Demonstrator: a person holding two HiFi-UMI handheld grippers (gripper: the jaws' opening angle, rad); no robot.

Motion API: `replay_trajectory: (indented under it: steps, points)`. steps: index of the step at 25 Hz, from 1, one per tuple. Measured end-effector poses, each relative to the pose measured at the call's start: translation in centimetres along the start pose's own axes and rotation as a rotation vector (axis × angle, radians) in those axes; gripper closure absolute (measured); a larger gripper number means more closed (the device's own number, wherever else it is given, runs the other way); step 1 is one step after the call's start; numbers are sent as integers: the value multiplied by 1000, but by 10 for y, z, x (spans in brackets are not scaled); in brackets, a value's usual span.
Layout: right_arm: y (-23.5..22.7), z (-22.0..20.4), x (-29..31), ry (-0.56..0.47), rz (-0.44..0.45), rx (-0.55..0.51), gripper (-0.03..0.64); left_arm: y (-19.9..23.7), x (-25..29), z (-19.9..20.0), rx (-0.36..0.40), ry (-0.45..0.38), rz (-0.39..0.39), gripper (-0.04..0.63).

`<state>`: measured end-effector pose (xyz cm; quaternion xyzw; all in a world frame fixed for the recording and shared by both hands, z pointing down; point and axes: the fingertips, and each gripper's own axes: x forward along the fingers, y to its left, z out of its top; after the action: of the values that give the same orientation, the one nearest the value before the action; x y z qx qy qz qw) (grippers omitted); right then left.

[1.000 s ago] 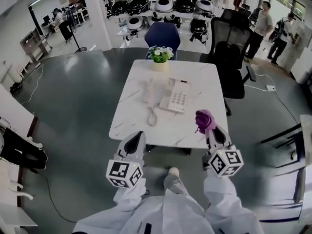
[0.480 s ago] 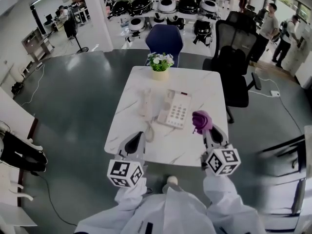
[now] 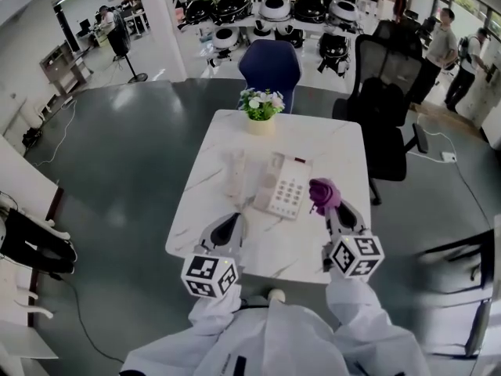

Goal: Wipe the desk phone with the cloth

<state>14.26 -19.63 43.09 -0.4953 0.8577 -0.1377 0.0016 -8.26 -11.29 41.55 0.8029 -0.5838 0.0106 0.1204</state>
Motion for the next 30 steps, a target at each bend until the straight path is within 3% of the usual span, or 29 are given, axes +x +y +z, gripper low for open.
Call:
replay_trajectory:
  steps: [22, 30]
  points:
    - [-42, -19, 124, 92, -122, -96, 580, 36, 106, -40, -35, 162, -111, 597]
    - [-51, -33, 162, 149, -105, -162, 580, 43, 134, -58, -55, 202, -125, 597]
